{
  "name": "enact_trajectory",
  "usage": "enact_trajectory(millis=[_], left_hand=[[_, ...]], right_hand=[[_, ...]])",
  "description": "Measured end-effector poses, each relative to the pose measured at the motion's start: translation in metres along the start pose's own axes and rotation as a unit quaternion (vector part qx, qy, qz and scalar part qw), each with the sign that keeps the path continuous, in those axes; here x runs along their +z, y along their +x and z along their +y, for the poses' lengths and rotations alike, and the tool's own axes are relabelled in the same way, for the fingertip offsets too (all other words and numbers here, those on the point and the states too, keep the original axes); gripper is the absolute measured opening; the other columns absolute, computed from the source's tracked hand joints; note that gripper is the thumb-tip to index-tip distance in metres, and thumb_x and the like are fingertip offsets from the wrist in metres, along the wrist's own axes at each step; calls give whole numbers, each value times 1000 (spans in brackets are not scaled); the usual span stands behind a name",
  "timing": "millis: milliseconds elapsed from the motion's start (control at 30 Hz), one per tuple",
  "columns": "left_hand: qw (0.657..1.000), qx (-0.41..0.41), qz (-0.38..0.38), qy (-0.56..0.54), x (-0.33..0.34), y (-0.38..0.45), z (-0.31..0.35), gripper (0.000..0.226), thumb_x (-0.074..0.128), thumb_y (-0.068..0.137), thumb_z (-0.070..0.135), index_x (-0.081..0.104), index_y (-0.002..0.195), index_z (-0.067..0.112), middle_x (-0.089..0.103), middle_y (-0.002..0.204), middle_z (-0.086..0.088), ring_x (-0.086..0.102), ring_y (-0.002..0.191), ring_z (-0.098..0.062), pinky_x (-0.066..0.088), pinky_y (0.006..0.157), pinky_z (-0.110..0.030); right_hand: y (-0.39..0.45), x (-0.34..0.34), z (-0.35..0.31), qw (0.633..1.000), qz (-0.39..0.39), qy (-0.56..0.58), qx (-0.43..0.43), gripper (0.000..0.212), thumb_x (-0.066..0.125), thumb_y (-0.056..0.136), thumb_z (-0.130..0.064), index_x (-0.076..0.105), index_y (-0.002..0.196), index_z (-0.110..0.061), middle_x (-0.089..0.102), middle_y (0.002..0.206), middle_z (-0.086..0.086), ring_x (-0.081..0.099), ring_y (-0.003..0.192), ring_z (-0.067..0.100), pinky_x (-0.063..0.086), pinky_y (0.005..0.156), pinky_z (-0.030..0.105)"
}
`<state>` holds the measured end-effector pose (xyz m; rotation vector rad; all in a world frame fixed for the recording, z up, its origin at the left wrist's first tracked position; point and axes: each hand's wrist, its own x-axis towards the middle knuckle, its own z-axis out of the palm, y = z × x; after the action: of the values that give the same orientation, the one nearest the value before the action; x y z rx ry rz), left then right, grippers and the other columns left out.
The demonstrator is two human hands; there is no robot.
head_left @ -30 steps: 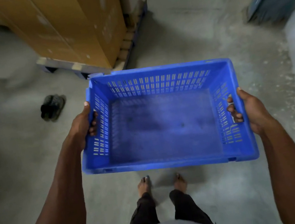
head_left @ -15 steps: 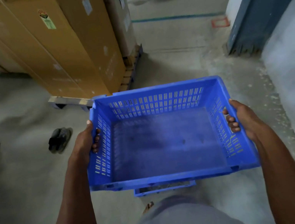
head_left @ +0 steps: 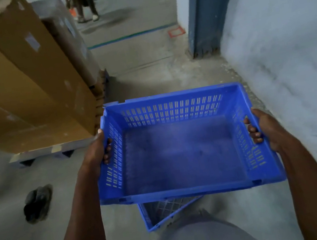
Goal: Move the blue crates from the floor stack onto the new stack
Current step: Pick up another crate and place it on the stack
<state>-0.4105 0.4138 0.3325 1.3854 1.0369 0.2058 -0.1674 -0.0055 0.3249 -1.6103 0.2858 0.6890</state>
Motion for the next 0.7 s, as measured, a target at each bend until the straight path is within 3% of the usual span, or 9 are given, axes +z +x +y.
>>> enact_trajectory(millis=[300, 700], left_hand=[[978, 16, -178, 111, 78, 36, 35, 56, 38, 97, 69, 55, 86, 17, 39, 62, 1, 27, 36, -7, 24, 35, -18], [874, 90, -414, 237, 284, -61, 35, 55, 40, 98, 67, 59, 88, 16, 43, 63, 3, 30, 42, -9, 27, 38, -20]], right_hand=[[-107, -54, 73, 981, 155, 117, 6, 43, 37, 101, -51, 49, 84, -14, 32, 60, 1, 25, 35, 8, 21, 34, 17], [-292, -155, 203, 886, 380, 267, -2, 46, 43, 98, -57, 53, 85, -14, 40, 57, -1, 29, 41, 9, 26, 38, 20]])
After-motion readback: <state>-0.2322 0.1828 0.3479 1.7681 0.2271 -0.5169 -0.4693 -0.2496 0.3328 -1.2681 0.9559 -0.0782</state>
